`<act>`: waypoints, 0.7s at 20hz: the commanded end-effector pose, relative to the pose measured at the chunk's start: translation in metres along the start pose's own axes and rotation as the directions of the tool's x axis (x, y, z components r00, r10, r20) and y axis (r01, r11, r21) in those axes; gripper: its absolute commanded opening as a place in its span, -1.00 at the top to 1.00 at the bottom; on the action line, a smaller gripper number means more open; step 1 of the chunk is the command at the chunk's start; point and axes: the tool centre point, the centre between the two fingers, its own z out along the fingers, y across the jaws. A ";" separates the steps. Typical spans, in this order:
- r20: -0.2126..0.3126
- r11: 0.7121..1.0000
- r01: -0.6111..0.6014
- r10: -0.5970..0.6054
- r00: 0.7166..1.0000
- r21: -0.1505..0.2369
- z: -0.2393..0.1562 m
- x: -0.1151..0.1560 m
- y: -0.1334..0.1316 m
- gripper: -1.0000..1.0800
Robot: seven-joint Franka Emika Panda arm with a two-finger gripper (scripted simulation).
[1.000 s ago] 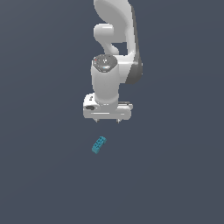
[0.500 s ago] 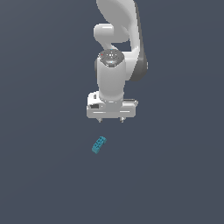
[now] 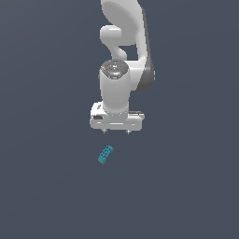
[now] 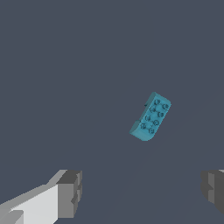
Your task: Pick up the object and move it to a goal position.
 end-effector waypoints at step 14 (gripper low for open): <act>0.023 0.919 -0.393 0.393 0.919 -0.005 0.069 0.032 0.039 -0.92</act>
